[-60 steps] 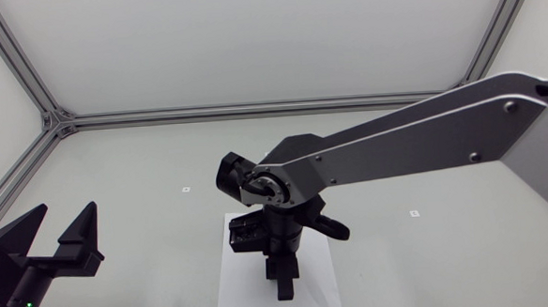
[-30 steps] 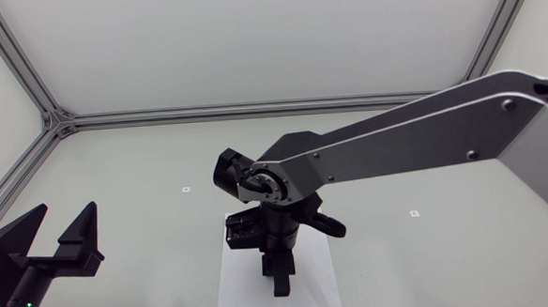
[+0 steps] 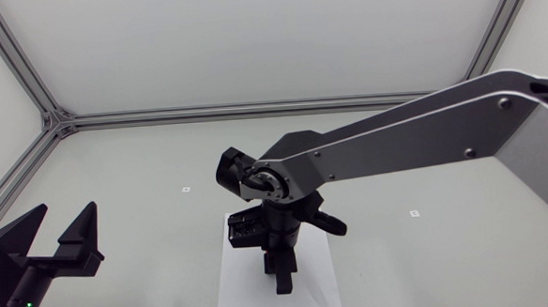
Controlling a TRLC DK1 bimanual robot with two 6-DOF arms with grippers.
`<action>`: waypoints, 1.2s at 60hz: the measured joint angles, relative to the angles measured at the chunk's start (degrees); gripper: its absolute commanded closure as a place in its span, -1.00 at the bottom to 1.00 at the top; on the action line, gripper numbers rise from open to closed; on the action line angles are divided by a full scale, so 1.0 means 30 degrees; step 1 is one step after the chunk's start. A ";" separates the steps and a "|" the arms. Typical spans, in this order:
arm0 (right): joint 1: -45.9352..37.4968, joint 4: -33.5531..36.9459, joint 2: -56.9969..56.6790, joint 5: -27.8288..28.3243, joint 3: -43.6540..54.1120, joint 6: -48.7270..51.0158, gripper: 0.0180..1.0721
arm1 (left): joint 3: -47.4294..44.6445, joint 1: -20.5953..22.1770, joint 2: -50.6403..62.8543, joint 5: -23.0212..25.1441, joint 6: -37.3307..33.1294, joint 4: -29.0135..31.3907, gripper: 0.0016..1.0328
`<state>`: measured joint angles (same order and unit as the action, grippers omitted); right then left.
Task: Pick up the orange 2x2 brick with the right arm and stack it on top of the green 2x2 brick in the center
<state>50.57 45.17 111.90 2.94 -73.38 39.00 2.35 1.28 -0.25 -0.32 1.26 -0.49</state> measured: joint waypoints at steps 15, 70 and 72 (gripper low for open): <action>0.0022 -0.0029 0.0000 -0.0029 0.0117 -0.0007 0.37 | 0.0000 0.0007 0.0000 -0.0007 0.0007 0.0000 -0.92; 0.0342 -0.0138 -0.0044 -0.0146 0.0255 -0.0087 0.37 | 0.0000 0.0007 0.0000 -0.0007 0.0007 0.0000 -0.92; 0.0342 -0.0138 -0.0044 -0.0146 0.0255 -0.0087 0.37 | 0.0000 0.0007 0.0000 -0.0007 0.0007 0.0000 -0.92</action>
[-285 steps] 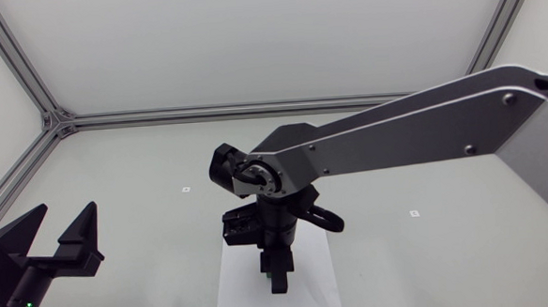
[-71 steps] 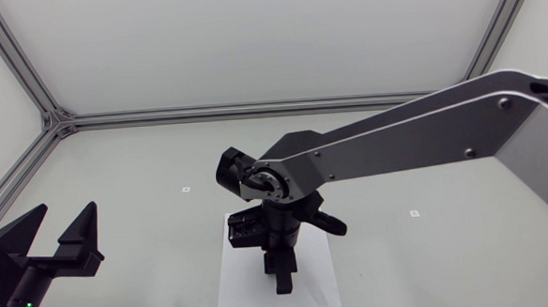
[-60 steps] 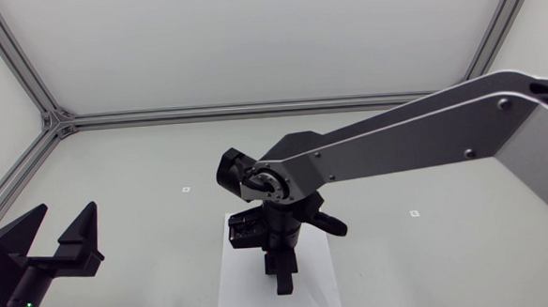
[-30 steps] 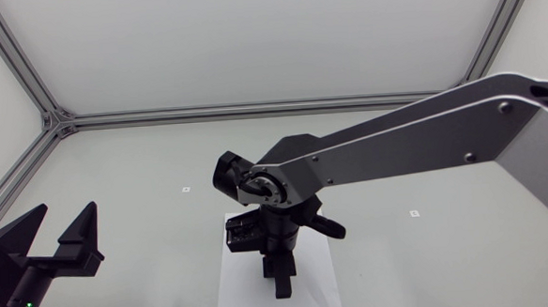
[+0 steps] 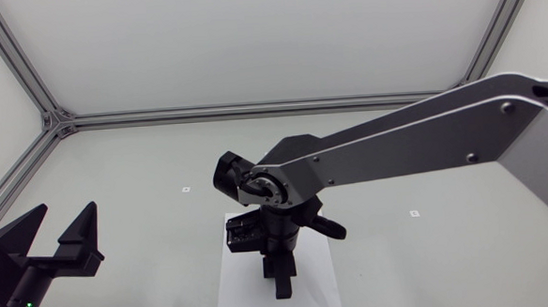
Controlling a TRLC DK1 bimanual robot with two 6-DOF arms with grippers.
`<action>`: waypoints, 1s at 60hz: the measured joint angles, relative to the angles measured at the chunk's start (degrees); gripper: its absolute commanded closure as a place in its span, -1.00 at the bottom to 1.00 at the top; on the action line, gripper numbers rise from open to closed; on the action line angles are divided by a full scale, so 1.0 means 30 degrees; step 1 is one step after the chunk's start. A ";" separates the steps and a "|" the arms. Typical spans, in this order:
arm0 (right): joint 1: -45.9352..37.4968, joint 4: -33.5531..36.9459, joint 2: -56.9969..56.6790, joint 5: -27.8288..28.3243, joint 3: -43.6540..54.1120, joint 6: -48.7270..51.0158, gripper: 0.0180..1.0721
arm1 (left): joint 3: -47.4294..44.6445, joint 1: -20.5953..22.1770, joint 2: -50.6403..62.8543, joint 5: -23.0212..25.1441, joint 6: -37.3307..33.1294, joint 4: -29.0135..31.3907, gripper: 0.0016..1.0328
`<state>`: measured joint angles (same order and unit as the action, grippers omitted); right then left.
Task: Pick up the orange 2x2 brick with the right arm and stack it on top of the green 2x2 brick in the center
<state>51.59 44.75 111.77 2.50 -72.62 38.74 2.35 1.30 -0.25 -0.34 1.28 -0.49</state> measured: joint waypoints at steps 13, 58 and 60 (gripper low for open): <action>-0.0073 -0.0022 -0.0117 -0.0044 0.0175 -0.0066 0.37 | 0.0000 0.0000 0.0000 0.0000 -0.0007 0.0000 -0.92; -0.0109 -0.0080 -0.0284 -0.0066 0.0386 -0.0357 0.37 | 0.0000 0.0000 0.0000 0.0000 0.0000 0.0000 -0.92; -0.0109 -0.0080 -0.0284 -0.0066 0.0386 -0.0357 0.37 | 0.0000 0.0000 0.0000 0.0000 -0.0007 0.0000 -0.92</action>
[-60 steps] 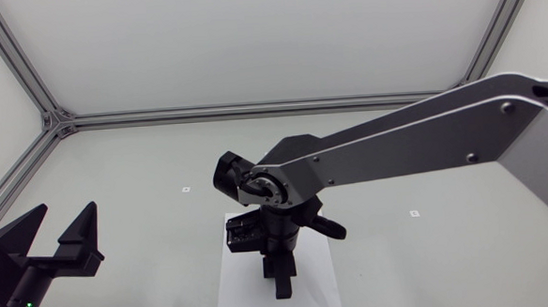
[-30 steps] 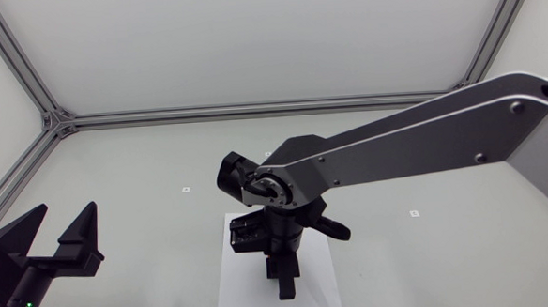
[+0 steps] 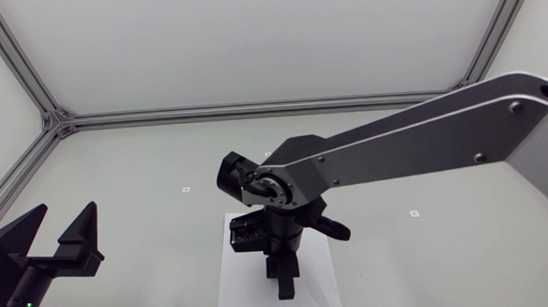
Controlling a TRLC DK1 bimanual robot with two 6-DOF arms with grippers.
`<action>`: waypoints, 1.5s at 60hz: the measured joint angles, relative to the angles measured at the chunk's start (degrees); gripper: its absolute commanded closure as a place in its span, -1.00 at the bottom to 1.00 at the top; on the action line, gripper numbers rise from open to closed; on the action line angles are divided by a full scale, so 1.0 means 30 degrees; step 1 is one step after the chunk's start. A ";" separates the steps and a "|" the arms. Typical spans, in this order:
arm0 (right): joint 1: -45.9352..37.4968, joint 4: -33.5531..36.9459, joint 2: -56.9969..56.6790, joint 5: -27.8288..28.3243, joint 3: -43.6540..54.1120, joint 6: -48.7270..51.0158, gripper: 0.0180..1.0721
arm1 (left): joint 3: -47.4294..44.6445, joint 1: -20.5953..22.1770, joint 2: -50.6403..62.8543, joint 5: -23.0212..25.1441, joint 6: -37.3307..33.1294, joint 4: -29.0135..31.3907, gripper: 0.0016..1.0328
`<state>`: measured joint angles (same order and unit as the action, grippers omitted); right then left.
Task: Pick up the orange 2x2 brick with the right arm and stack it on top of the green 2x2 brick in the center
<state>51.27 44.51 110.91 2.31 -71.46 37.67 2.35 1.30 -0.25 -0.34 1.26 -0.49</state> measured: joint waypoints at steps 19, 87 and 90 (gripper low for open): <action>-0.0036 -0.0007 0.0000 0.0095 0.0000 0.0007 0.37 | 0.0000 -0.0007 0.0000 0.0000 0.0007 -0.0007 -0.92; -0.0124 -0.0066 0.0692 0.0073 -0.0291 0.0007 -0.61 | 0.0000 0.0000 0.0000 0.0007 0.0000 0.0000 -0.92; -0.0124 -0.0066 0.0794 0.0066 -0.0291 0.0007 -0.67 | 0.0000 0.0000 0.0000 0.0007 0.0000 0.0000 -0.92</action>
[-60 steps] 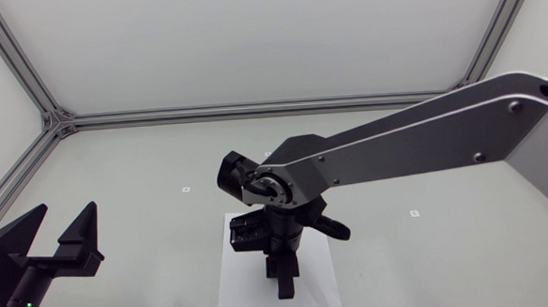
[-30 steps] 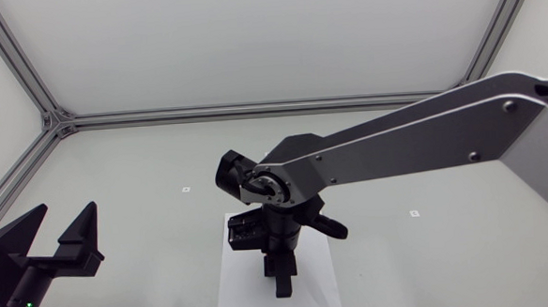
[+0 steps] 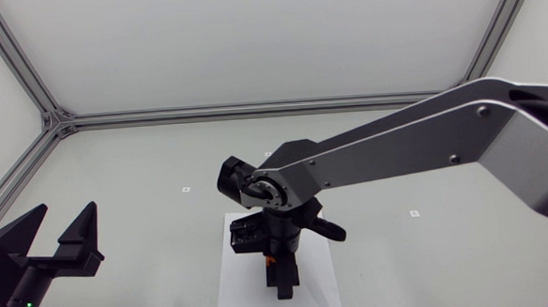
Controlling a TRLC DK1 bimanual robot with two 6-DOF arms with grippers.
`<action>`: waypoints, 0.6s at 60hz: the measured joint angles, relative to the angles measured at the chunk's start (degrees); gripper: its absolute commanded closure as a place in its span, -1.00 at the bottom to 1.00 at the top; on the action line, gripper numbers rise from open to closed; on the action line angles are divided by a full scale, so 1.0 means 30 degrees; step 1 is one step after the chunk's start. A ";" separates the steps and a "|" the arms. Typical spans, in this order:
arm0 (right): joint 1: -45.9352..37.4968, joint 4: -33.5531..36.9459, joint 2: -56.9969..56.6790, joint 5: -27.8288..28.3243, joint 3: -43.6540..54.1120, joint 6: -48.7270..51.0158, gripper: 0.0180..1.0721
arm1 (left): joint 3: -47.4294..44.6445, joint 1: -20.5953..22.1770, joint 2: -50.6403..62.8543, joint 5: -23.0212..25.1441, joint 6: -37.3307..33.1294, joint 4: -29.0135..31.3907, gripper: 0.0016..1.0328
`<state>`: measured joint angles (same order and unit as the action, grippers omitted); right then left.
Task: Pick up the orange 2x2 brick with the right arm and stack it on top of the green 2x2 brick in the center
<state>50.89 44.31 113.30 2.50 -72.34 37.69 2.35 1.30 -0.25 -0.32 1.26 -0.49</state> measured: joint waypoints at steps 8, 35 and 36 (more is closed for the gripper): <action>0.0000 0.0007 0.0102 -0.0073 0.0007 0.0000 -0.91 | 0.0000 -0.0007 0.0000 0.0000 0.0007 -0.0007 -0.92; -0.0007 0.0663 -0.1530 -0.0117 0.0029 -0.0007 -0.91 | 0.0000 0.0000 0.0000 0.0000 0.0000 -0.0007 -0.92; -0.0007 0.0758 -0.1858 -0.0109 0.0066 0.0000 -0.91 | 0.0000 -0.0007 0.0000 -0.0007 0.0000 0.0000 -0.92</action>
<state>50.87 46.59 107.72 2.17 -72.14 37.69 2.35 1.28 -0.25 -0.34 1.26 -0.49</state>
